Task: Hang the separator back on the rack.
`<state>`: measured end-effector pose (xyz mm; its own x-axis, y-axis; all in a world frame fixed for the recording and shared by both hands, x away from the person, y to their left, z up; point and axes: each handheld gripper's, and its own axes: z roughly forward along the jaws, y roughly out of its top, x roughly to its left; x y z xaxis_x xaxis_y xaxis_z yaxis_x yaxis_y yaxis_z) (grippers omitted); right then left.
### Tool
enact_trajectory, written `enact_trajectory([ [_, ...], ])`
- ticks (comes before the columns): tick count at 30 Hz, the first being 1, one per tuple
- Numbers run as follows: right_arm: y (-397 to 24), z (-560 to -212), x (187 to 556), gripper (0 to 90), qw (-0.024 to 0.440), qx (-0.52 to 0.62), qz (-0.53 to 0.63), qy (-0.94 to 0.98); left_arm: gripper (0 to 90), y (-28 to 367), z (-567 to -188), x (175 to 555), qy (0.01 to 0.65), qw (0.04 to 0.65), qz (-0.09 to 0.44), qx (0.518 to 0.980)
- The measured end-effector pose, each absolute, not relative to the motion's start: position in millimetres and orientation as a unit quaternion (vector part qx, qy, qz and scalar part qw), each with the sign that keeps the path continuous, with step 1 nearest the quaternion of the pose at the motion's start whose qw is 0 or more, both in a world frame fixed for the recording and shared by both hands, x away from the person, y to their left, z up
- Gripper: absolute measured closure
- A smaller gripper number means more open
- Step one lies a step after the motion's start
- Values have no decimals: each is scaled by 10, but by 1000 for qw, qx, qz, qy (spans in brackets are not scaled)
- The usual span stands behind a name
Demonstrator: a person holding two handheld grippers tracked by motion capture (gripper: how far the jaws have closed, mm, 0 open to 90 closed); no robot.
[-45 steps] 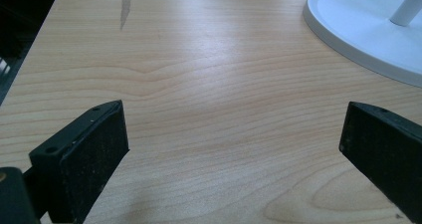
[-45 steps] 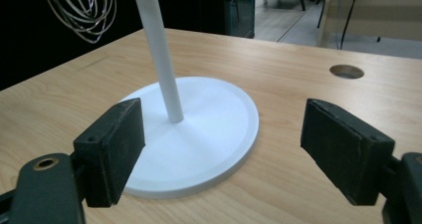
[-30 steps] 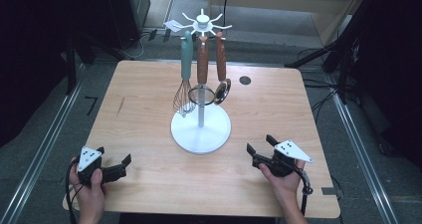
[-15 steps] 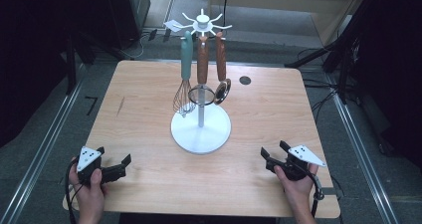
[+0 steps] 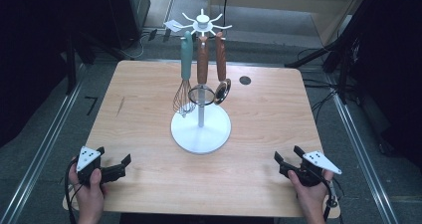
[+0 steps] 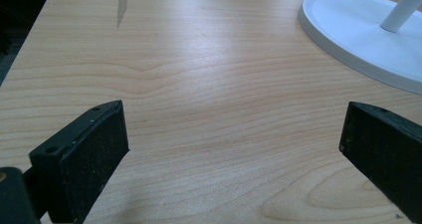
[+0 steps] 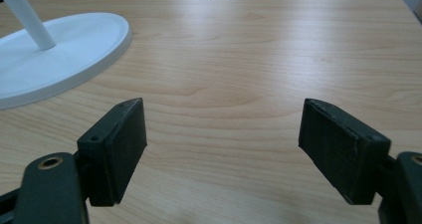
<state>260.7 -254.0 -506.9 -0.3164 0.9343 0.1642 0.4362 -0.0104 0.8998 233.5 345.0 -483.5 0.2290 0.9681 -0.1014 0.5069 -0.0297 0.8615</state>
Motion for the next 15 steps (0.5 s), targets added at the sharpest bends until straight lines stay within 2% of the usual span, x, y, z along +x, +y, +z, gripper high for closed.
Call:
enact_trajectory([
  [11, -2855, -5077, 2477, 193, 283, 550, 460, 636, 0, 3450, -4835, 2339, 558, 417, 274, 663],
  [15, -2911, -5082, 2489, 190, 279, 561, 465, 626, 0, 3449, -4835, 2339, 558, 417, 273, 664],
])
